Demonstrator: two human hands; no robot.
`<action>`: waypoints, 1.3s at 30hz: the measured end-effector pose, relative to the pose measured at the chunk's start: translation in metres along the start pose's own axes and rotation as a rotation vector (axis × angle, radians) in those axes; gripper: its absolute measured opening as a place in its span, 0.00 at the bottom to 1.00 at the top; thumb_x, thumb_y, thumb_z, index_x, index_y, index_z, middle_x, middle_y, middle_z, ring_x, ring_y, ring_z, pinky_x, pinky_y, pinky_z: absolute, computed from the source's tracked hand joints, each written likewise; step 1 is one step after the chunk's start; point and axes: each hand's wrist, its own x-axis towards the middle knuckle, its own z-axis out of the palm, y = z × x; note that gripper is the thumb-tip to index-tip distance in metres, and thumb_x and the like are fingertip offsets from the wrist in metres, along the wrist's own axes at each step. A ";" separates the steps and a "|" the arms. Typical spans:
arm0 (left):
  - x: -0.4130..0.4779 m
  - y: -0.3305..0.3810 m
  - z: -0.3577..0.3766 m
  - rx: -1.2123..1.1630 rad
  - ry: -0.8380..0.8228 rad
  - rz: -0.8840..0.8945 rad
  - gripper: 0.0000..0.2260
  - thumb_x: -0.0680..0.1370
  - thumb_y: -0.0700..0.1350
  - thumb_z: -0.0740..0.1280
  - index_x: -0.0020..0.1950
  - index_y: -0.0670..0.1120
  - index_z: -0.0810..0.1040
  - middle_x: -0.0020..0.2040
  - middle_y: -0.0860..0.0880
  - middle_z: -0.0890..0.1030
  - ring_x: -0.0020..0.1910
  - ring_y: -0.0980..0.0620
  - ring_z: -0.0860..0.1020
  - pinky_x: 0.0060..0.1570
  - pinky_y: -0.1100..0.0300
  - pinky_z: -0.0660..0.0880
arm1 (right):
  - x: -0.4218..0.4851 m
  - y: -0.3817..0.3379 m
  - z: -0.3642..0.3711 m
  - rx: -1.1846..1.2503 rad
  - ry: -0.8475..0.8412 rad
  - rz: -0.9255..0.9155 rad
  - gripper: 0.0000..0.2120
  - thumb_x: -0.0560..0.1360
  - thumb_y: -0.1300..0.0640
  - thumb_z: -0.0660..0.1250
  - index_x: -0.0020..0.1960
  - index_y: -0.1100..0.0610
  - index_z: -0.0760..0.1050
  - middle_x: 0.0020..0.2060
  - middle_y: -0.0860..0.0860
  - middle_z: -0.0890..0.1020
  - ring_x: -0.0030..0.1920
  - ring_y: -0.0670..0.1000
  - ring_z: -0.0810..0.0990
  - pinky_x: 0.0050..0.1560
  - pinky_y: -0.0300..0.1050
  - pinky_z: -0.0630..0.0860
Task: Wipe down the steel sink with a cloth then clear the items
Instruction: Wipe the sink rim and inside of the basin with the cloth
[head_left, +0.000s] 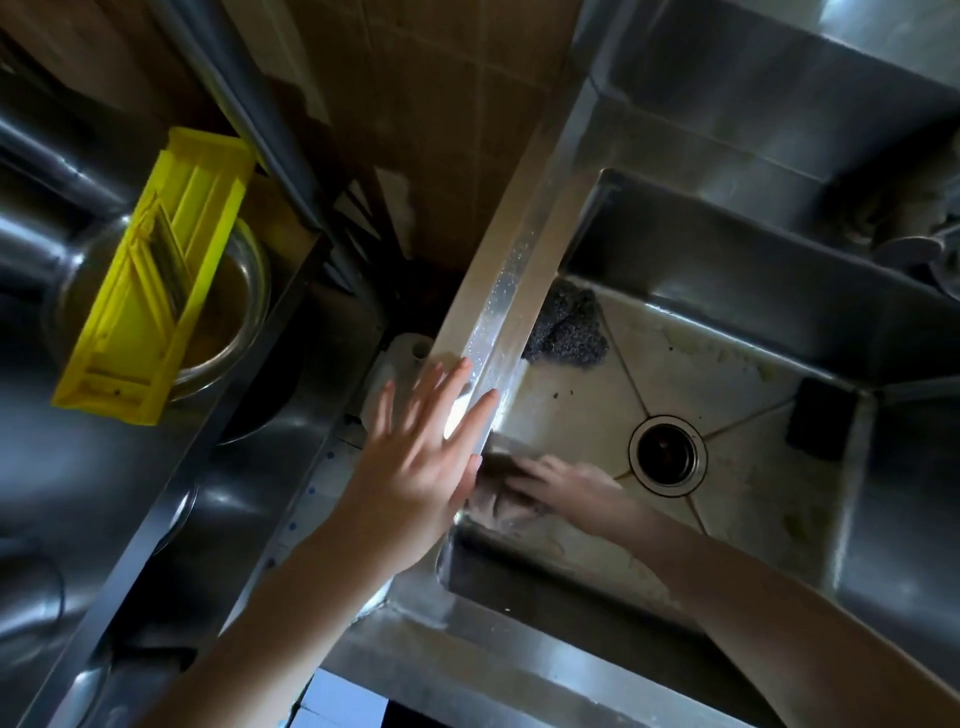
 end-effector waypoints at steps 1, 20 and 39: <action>-0.001 0.001 0.001 0.006 -0.004 0.000 0.24 0.73 0.42 0.68 0.69 0.46 0.71 0.71 0.41 0.68 0.71 0.40 0.66 0.64 0.37 0.63 | -0.001 0.009 -0.004 0.073 0.011 0.081 0.32 0.70 0.66 0.67 0.72 0.50 0.66 0.69 0.53 0.71 0.60 0.55 0.76 0.47 0.47 0.81; -0.001 0.006 -0.001 0.028 -0.065 -0.056 0.20 0.74 0.45 0.64 0.67 0.46 0.73 0.72 0.42 0.67 0.71 0.42 0.65 0.65 0.38 0.63 | 0.037 -0.030 -0.017 0.278 -0.144 0.418 0.13 0.76 0.57 0.61 0.60 0.50 0.72 0.56 0.52 0.76 0.58 0.56 0.75 0.48 0.48 0.73; -0.006 0.002 0.003 0.004 -0.059 -0.035 0.21 0.77 0.45 0.61 0.70 0.47 0.69 0.74 0.43 0.64 0.73 0.42 0.62 0.67 0.39 0.60 | 0.023 0.035 -0.020 0.400 0.136 0.808 0.28 0.73 0.64 0.60 0.72 0.49 0.68 0.67 0.52 0.73 0.63 0.59 0.74 0.61 0.49 0.71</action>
